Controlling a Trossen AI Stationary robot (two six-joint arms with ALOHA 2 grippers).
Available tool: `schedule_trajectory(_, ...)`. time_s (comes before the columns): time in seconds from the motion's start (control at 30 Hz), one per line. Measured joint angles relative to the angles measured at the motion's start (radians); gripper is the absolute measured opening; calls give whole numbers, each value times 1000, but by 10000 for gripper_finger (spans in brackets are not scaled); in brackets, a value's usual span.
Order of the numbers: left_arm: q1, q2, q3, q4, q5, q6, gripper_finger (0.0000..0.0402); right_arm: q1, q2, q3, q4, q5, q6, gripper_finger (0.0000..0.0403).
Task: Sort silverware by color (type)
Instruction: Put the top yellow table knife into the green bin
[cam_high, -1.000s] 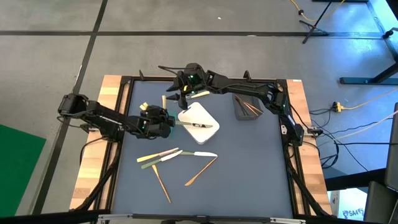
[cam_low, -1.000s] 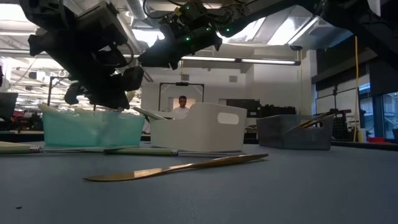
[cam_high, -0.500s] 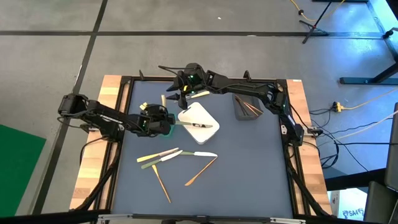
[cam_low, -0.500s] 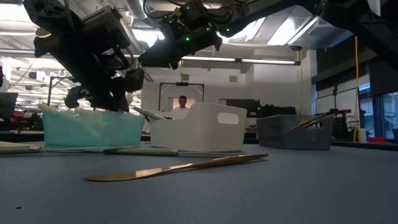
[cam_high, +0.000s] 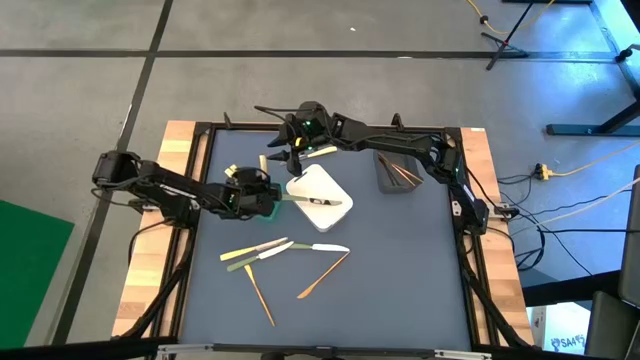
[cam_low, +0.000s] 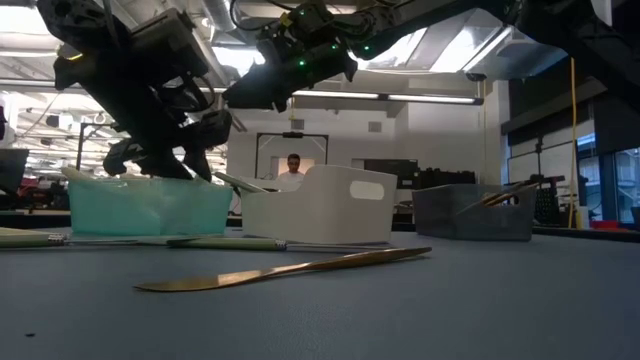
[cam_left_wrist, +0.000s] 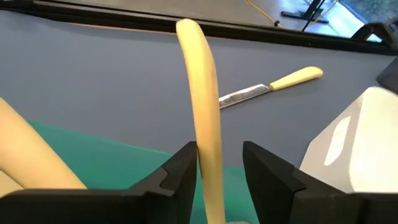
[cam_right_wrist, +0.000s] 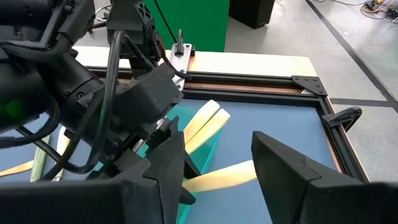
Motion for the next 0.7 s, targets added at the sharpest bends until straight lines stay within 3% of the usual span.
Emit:
schedule_trajectory(0.33, 0, -161, -1, -92, -23, 0, 119, -54, -39, 0, -78, 11, -1, 175)
schedule_trajectory(0.7, 1, -329, -1, -54, -63, 62, 118, -152, -72, 0, -207, 35, -31, 175)
